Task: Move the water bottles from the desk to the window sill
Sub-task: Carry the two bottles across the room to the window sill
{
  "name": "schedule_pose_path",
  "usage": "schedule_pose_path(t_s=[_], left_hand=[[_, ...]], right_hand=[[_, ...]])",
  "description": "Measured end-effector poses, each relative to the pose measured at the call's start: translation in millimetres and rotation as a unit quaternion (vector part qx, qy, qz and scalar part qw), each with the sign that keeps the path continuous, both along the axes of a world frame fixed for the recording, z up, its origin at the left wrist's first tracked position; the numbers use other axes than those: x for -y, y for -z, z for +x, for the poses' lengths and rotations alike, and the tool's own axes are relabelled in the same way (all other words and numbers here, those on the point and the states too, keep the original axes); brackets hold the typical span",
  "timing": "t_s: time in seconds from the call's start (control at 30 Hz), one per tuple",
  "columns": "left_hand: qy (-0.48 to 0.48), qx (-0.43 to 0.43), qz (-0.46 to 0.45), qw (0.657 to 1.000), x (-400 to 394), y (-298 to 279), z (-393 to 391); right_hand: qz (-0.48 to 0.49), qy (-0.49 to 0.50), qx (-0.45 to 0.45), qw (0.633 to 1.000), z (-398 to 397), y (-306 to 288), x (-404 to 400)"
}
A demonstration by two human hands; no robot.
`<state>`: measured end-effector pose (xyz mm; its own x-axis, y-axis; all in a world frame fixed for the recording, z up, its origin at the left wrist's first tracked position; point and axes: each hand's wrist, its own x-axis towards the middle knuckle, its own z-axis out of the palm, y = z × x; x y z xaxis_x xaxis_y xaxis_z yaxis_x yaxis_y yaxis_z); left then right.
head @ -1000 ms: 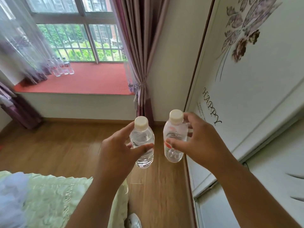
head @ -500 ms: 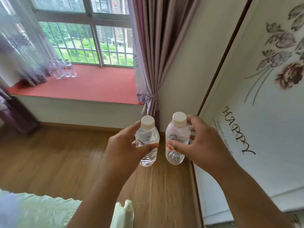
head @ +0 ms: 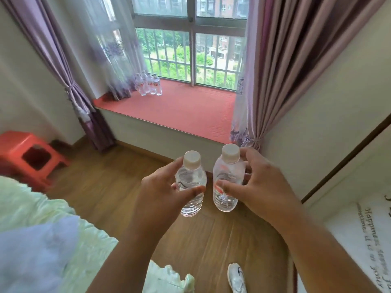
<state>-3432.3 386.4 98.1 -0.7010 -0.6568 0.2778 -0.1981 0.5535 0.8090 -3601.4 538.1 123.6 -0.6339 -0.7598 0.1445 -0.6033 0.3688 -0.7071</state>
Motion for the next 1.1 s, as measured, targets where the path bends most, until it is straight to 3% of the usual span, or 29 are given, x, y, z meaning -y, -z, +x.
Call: schedule_pose_path(t_s=[0.27, 0.57, 0.83, 1.1], left_hand=[[-0.147, -0.029, 0.002, 0.989, 29, -16, -53], [-0.307, -0.033, -0.011, 0.951, 28, -15, -88], [-0.376, 0.013, 0.012, 0.926, 33, -4, -98], [-0.385, 0.036, 0.029, 0.922, 71, 11, -115]], right_hand=[[-0.011, -0.133, -0.015, 0.991, -88, -11, 90], [-0.002, -0.278, -0.001, 0.961, -141, -14, 153], [0.003, -0.335, 0.023, 0.942, -149, 8, 185], [0.030, -0.324, 0.030, 0.945, -169, 15, 218]])
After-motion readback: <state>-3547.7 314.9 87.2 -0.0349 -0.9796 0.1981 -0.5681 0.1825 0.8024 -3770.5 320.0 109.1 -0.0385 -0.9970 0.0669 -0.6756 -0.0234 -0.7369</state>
